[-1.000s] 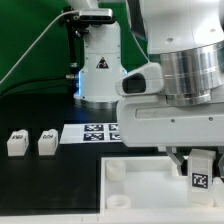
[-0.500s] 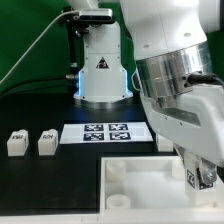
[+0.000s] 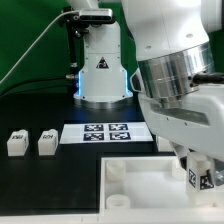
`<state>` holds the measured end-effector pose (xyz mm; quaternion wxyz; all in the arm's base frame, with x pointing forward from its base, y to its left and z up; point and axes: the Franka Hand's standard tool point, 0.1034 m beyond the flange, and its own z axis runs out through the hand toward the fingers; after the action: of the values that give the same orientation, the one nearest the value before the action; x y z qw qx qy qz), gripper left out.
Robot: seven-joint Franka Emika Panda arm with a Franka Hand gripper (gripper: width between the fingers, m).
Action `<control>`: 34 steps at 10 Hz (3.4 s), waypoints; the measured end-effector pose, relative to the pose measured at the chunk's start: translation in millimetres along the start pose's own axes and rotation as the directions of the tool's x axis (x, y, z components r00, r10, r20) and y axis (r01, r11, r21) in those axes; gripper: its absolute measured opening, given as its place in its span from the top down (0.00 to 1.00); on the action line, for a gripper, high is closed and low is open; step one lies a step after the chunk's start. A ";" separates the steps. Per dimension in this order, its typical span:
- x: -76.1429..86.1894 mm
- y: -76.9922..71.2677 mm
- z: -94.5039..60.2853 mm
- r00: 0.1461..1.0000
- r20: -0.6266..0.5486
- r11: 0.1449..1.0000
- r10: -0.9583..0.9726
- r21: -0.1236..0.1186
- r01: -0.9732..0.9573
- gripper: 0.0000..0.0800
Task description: Assemble one leg
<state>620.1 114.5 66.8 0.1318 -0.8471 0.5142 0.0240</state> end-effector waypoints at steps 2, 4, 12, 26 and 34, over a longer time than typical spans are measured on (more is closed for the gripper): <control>-9.3 -4.1 -6.9 0.942 -0.018 0.941 -0.335 -0.049 0.334 0.23; -6.0 -2.3 -5.7 0.848 -0.007 0.847 -0.530 -0.052 0.529 0.20; 10.0 -15.3 -10.2 0.334 0.022 0.329 -0.942 -0.120 0.937 0.34; 8.1 -1.2 -9.7 0.919 -0.046 0.918 0.391 -0.050 -0.393 0.63; -0.1 -4.0 -5.6 0.918 -0.008 0.915 -0.398 -0.083 0.396 0.19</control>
Offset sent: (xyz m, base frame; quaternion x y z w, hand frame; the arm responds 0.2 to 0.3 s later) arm 0.0000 0.0000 0.0000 0.0000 0.0000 -0.2667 0.9638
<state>623.1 114.9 73.0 0.0939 -0.9386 0.3320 0.0067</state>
